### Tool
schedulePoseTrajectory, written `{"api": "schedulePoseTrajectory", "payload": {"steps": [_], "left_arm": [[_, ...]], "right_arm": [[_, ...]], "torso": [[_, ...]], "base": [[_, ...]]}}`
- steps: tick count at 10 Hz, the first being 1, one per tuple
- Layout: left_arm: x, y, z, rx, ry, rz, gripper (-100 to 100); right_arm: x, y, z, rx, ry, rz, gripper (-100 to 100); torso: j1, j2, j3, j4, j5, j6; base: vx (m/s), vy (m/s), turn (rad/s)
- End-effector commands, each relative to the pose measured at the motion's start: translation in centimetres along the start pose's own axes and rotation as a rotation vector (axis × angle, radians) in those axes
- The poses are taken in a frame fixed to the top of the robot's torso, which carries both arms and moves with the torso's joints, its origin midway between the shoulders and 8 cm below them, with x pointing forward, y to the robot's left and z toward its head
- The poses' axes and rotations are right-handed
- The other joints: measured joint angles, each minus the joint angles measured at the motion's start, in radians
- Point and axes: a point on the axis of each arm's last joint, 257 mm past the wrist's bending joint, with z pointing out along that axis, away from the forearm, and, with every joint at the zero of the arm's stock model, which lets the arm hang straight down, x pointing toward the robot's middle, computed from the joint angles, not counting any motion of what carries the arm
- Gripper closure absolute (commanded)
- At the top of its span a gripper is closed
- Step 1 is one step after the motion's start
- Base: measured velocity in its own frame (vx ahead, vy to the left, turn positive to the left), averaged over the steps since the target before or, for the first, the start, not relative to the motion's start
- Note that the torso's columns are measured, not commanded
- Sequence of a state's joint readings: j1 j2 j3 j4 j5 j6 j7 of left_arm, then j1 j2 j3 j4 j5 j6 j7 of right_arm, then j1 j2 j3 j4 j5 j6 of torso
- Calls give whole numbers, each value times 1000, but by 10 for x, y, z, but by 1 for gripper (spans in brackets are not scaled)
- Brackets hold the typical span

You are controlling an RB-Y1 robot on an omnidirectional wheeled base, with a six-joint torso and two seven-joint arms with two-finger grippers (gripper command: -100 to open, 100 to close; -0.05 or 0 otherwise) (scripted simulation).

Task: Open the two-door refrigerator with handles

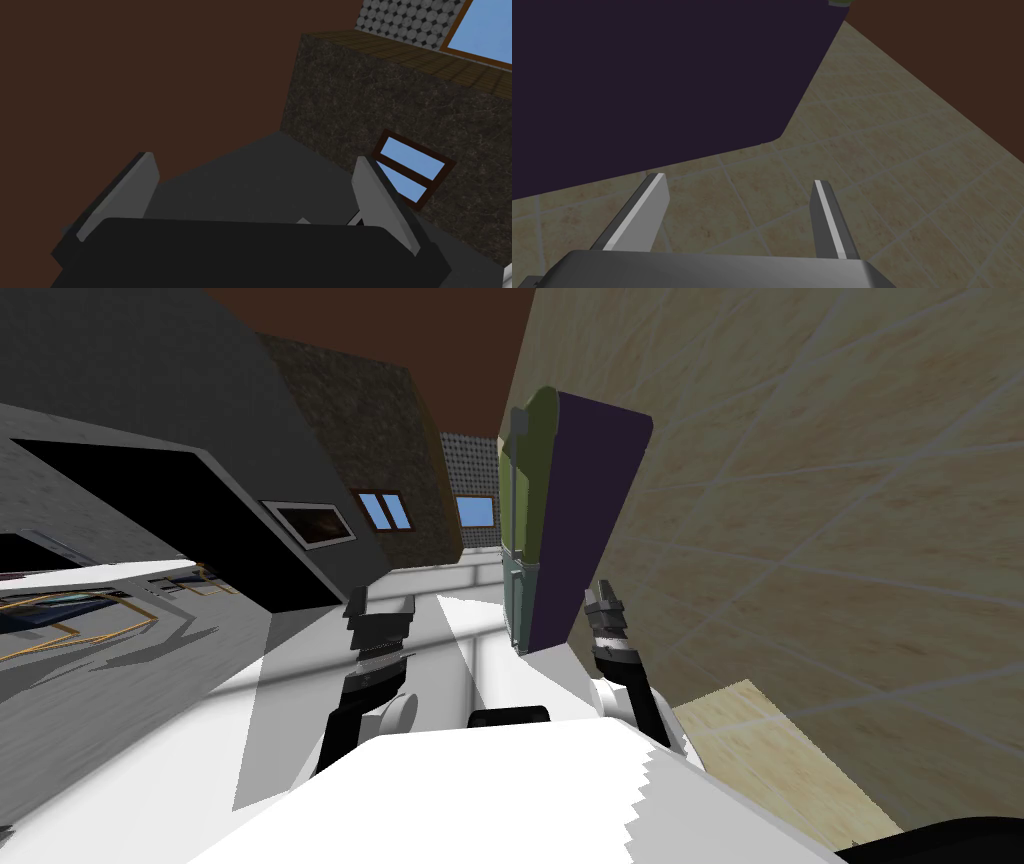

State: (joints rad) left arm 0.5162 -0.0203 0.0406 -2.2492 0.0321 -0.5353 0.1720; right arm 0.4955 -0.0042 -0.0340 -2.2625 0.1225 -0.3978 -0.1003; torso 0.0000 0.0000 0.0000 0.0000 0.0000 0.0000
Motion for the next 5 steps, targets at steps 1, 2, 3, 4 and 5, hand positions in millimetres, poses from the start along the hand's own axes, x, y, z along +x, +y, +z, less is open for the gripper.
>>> {"api": "schedulePoseTrajectory", "payload": {"steps": [1,2,3,4,5], "left_arm": [[0,0,0,0,0,0,0],[0,0,0,0,0,0,0],[0,0,0,0,0,0,0],[0,0,0,0,0,0,0],[0,0,0,0,0,0,0]], "right_arm": [[0,0,0,0,0,0,0],[0,0,0,0,0,0,0],[0,0,0,0,0,0,0],[0,0,0,0,0,0,0],[0,0,0,0,0,0,0]], "torso": [[0,40,-82,41,0,0],[0,104,-209,105,0,0],[0,175,-351,176,0,0],[0,248,-497,248,0,0],[0,322,-644,322,0,0]], "base": [[0,0,0],[0,0,0],[0,0,0],[0,0,0],[0,0,0]]}}
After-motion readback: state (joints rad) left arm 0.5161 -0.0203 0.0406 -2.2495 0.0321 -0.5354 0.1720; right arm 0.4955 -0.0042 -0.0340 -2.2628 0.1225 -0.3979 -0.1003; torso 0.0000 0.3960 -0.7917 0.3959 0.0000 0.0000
